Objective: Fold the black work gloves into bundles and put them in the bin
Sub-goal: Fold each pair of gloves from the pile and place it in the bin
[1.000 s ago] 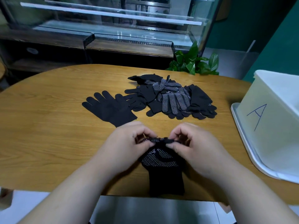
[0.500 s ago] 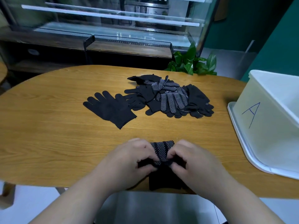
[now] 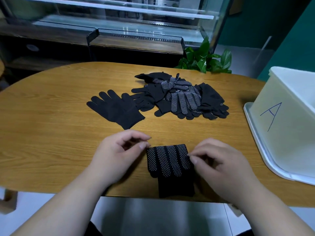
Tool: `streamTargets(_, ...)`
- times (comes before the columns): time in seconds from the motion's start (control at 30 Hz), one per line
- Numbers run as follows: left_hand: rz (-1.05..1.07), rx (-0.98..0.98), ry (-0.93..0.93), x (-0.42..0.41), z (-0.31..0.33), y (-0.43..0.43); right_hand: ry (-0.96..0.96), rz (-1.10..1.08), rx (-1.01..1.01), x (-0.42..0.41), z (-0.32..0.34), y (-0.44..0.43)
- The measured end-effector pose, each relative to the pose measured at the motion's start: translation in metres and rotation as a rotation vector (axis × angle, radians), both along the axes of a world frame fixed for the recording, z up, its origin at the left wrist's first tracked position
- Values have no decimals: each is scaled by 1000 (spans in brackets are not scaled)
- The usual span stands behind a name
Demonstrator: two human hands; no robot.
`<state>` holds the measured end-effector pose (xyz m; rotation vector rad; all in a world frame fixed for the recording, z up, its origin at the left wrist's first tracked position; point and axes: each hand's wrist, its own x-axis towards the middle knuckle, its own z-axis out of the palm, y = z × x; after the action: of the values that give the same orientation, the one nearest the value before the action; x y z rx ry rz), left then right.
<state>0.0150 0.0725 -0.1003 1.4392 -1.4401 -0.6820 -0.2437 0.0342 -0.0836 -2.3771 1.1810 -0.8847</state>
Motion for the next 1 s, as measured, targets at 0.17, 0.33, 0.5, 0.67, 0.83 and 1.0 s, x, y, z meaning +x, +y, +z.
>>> streamTargets(0.17, -125, 21, -510, 10, -6, -7, 129, -66, 83, 5, -9, -12)
streamTargets(0.33, -226, 74, -480, 11, 2, -4, 176, -68, 115, 10, -6, -9)
streamTargets(0.5, -302, 16, -435, 9, -3, -5, 227, -25, 93, 8, -9, -8)
streamTargets(0.67, -363, -55, -447, 7, -8, -6, 265, -8, 69, 8, -12, -9)
streamTargets(0.83, -343, -6, -361, 5, -9, -5, 271, -18, 46, 9, -13, -8)
streamTargets(1.0, -365, 39, -360, 7, -10, -4, 300, -26, 65, 12, -14, -9)
